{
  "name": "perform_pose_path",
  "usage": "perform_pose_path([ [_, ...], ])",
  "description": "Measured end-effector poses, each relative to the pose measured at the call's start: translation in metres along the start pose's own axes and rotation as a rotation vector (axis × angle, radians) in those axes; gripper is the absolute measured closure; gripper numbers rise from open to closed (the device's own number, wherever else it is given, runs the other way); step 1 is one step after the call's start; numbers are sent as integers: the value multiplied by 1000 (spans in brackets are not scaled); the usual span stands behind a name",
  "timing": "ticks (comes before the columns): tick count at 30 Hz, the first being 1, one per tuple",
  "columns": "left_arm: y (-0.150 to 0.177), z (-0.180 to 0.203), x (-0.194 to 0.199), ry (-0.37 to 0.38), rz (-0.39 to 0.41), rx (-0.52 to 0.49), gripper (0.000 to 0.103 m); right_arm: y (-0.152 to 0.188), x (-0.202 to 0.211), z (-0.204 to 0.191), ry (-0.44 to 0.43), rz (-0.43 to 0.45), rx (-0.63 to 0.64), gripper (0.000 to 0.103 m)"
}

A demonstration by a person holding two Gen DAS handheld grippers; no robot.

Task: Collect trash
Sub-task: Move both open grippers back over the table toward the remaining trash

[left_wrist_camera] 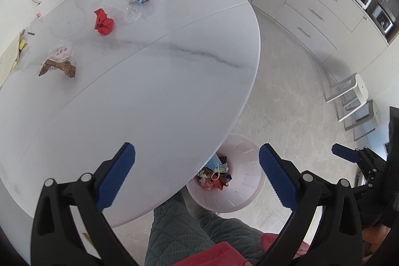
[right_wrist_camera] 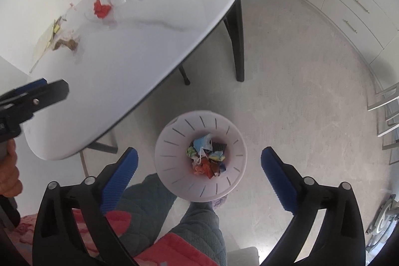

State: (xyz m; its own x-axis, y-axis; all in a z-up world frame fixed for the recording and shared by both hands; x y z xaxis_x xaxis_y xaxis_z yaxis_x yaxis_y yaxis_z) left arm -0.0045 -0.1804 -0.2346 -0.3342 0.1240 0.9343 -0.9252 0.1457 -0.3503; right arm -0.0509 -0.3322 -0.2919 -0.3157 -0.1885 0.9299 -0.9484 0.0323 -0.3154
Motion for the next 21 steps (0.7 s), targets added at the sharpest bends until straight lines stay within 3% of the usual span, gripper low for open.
perform_pose_path([
  [7,-1,-36,22,-45,43,109,8,-20,16,-18,-24,34,34,2],
  [15,-7,-117,31,-90,66,225,8,-44,11,-61,-35,45,44,2],
  [21,-23,-183,30,-108,61,208,8,-71,-4,-112,-36,66,-13,2],
])
Point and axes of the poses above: each gripper's, at about its wrist camera, not at the fingertips, and x roughly against the way its jaws point, z to its right, y to its underside, the point moved 10 cm from there along -x, roughly the way its jaws point, and after that the axes turned 2 degrees about -z, right-handed, at the moved point
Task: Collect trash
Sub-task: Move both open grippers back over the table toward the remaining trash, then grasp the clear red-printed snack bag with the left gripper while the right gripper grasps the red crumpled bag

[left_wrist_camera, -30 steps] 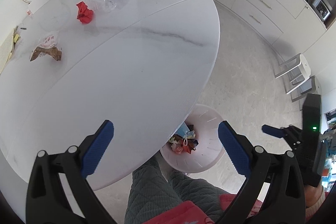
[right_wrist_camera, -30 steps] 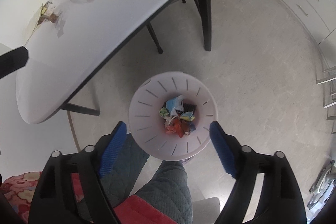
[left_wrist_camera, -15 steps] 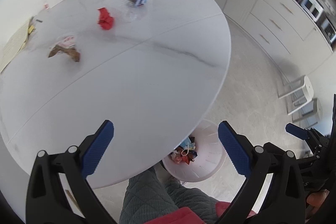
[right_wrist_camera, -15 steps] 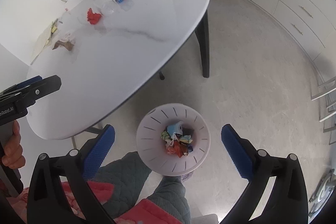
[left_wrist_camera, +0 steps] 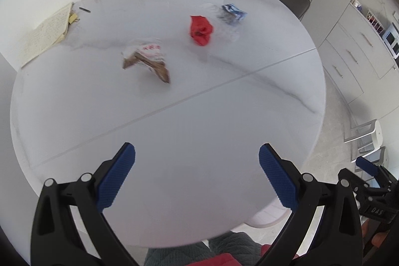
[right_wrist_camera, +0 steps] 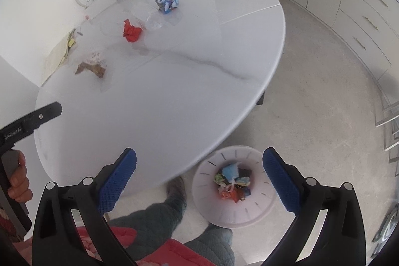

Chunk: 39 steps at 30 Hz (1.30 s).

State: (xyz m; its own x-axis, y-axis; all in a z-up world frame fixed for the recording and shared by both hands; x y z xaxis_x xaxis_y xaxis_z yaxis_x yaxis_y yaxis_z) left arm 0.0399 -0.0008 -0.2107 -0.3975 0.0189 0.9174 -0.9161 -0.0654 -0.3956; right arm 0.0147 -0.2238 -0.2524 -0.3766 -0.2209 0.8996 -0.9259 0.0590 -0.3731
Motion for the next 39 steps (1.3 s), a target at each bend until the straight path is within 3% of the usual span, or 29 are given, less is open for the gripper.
perform_pose_path([
  [9,-42,-81,-27,7,-16,-90,8,-34,-35,-86,11,23,-30,2],
  [16,-71,-94,-49,51,-29,-116,8,-61,-48,-127,39,22,-2,2],
  [23,-98,-87,-90,76,-77,-48,8,-89,-58,-134,70,11,56,2],
  [30,-127,-87,-136,35,-121,28,8,-124,-88,-130,52,-30,107,2],
  [37,-138,-78,-172,-3,-177,24,8,-157,-120,-130,20,-66,137,2],
  [38,-139,-77,-176,0,-182,30,9,-160,-124,-131,16,-69,142,2],
  [39,-139,-77,-178,3,-181,31,18,-164,-129,-132,15,-73,149,2],
])
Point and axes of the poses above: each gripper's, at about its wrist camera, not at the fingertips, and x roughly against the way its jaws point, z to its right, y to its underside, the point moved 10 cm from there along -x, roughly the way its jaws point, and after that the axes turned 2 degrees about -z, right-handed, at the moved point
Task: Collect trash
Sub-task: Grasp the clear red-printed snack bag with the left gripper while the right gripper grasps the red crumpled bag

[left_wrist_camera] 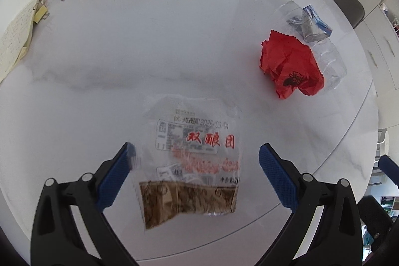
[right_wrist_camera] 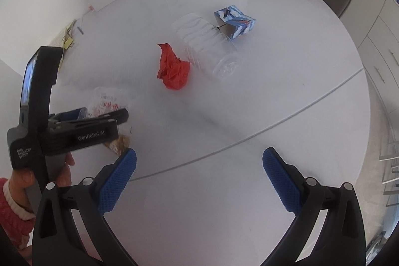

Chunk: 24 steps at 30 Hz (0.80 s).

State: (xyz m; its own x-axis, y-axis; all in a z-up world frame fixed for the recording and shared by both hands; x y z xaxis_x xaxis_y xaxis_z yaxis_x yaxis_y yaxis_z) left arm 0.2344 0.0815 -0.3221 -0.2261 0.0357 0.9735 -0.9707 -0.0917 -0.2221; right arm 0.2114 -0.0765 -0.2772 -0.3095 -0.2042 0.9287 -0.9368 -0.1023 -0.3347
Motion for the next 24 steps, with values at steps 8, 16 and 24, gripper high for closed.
perform_pose_path([
  [8,-8,4,2,-13,37,-59,48,-28,-23,-7,-37,-12,13,2],
  [16,4,-8,19,8,42,-78,64,-48,-45,-34,-66,-13,35,3],
  [24,17,-39,38,29,55,-25,64,-70,-81,-56,-53,-39,26,20],
])
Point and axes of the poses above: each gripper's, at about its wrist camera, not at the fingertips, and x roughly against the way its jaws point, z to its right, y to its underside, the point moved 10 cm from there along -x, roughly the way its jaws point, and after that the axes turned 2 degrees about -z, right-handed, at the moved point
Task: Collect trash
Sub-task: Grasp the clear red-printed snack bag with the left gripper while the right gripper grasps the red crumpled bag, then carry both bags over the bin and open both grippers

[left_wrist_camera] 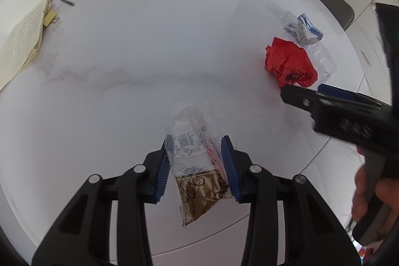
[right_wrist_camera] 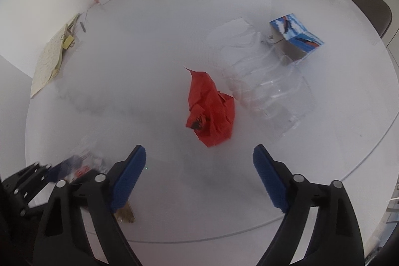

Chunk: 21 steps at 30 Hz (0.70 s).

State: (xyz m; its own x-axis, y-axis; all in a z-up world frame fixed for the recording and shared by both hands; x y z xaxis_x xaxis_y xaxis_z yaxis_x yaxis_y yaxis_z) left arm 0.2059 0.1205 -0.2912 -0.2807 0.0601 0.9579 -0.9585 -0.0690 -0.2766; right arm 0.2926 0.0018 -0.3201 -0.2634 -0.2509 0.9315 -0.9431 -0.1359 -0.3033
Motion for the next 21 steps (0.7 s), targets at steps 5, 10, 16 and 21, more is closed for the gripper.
perform_pose_path([
  [5,2,-15,8,-6,9,30,64,-14,-20,-2,27,-15,-32,39],
  [10,7,-22,8,13,1,66,64,-19,-27,-1,34,-26,-81,66],
  [16,10,-20,15,23,9,54,64,-11,-8,-3,42,-8,-59,69],
  [21,17,-11,28,36,27,14,64,15,26,1,48,17,-51,69],
])
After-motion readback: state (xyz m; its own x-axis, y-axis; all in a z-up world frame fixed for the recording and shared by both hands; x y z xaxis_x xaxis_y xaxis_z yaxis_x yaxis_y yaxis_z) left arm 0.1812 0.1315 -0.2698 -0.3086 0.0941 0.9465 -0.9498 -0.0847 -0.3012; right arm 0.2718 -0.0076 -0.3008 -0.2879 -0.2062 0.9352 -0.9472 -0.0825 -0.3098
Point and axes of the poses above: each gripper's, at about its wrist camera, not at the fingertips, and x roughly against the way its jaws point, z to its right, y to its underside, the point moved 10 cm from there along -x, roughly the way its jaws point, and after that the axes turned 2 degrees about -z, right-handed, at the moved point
